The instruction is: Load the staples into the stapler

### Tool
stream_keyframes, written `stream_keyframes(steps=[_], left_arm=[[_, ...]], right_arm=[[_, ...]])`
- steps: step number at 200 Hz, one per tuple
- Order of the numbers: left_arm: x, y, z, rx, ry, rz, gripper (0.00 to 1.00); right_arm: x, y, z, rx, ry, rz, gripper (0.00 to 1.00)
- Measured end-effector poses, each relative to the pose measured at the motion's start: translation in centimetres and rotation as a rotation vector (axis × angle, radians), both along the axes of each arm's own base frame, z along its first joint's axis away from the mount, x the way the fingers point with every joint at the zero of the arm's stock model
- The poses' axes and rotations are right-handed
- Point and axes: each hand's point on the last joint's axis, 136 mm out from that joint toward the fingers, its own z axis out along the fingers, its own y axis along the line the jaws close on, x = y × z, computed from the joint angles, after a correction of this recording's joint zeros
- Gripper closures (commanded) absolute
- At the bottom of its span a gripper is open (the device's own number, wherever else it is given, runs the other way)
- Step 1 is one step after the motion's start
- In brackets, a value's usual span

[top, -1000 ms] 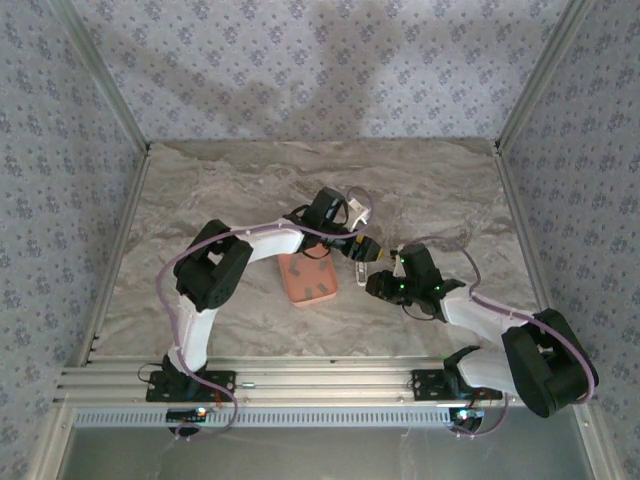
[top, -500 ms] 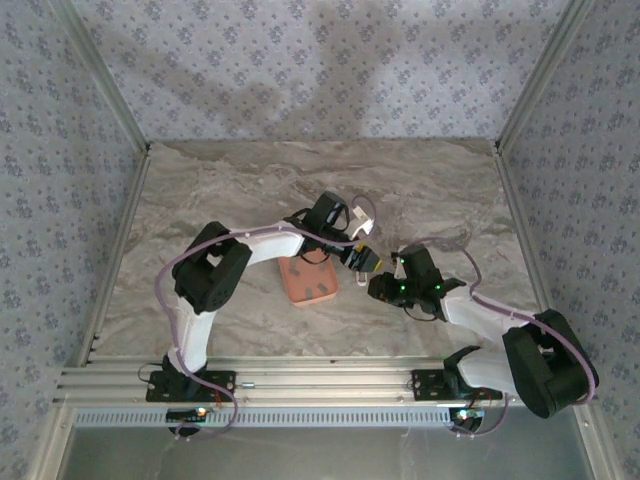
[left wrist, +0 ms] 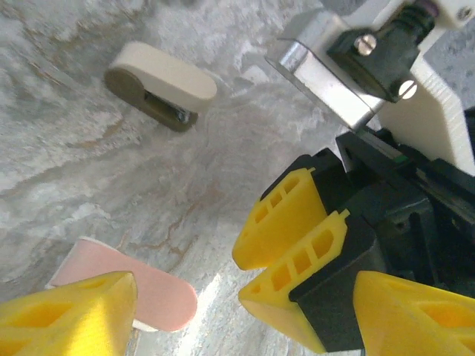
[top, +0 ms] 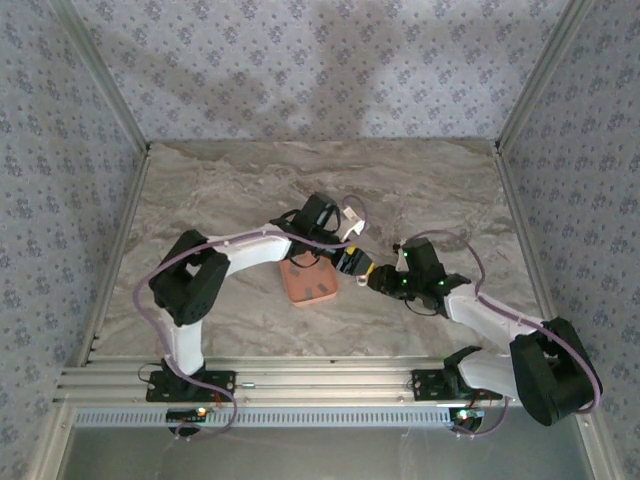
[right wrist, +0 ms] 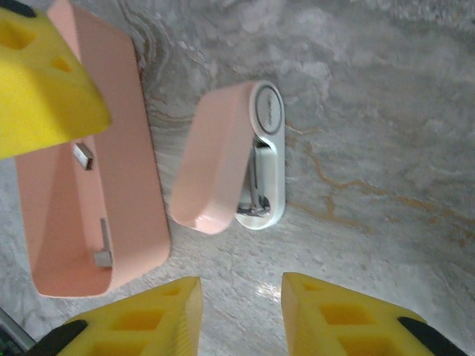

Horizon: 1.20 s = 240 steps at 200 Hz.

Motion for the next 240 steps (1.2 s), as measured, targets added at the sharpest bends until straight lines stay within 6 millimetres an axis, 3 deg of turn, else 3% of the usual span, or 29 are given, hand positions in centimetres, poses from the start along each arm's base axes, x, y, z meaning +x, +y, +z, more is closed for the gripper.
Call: stream_keyframes(steps=[37, 90, 143, 240], left_arm=[[0.9, 2.0, 1.5, 0.01, -0.035, 0.115, 0.22], [1.6, 5.1, 0.4, 0.052, -0.024, 0.237, 0.22], [1.3, 5.9, -0.2, 0.062, -0.025, 0.261, 0.21], [1.6, 6.0, 0.1, 0.065, -0.042, 0.277, 0.21]], right_arm=[[1.5, 0.5, 1.1, 0.044, 0.003, -0.008, 0.6], [2.5, 1.7, 0.3, 0.067, 0.049, 0.01, 0.6], [2.4, 1.7, -1.7, 0.05, 0.107, 0.006, 0.67], [2.6, 1.6, -1.9, 0.039, 0.099, 0.003, 0.73]])
